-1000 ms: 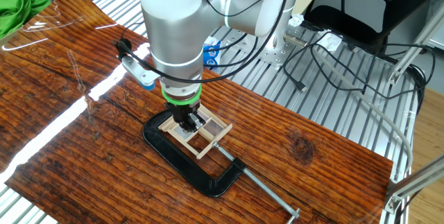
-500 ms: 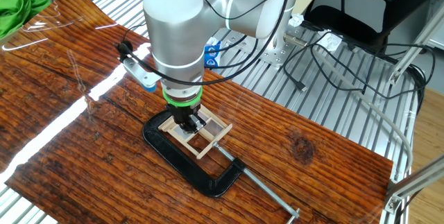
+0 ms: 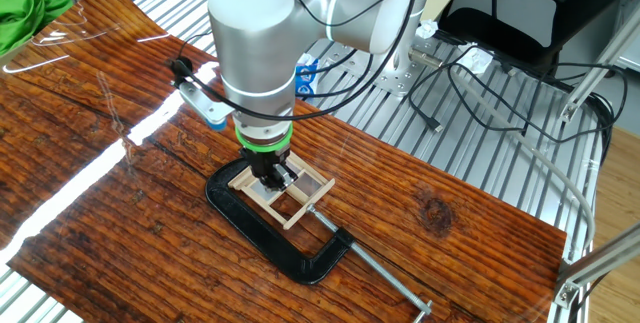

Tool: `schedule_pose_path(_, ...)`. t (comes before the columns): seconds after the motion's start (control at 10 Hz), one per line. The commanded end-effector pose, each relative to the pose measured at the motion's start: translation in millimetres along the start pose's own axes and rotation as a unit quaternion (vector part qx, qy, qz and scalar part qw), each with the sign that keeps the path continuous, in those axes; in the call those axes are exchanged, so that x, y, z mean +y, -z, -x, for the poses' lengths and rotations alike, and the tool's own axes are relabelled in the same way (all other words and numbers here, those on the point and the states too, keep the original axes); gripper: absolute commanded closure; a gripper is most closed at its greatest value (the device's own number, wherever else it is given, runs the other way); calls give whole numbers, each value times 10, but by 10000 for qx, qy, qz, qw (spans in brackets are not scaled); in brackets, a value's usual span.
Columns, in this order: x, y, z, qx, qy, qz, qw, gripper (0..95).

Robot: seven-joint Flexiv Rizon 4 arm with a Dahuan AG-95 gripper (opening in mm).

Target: Close a sliding window

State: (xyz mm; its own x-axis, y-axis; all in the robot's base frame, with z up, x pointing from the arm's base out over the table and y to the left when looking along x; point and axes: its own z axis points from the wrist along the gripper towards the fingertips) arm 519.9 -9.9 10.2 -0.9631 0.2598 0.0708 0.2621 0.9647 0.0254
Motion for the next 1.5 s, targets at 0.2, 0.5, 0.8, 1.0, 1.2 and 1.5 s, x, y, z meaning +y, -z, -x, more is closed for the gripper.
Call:
schedule_pose_path(0.2,2,-6,-3,9,-2,5,10000,950)
schedule_pose_path(0.5,11,-8,-9,-3,-17,-1,10000,950)
schedule_pose_path(0.8,42,-3,-29,-12,-42,-4,10000,950)
schedule_pose_path(1.0,68,-12,-42,-24,-59,-2,10000,950)
schedule_pose_path(1.2,99,-15,-61,-31,-80,-3,10000,950)
schedule_pose_path(1.5,131,-21,-80,-40,-106,-8,9999,950)
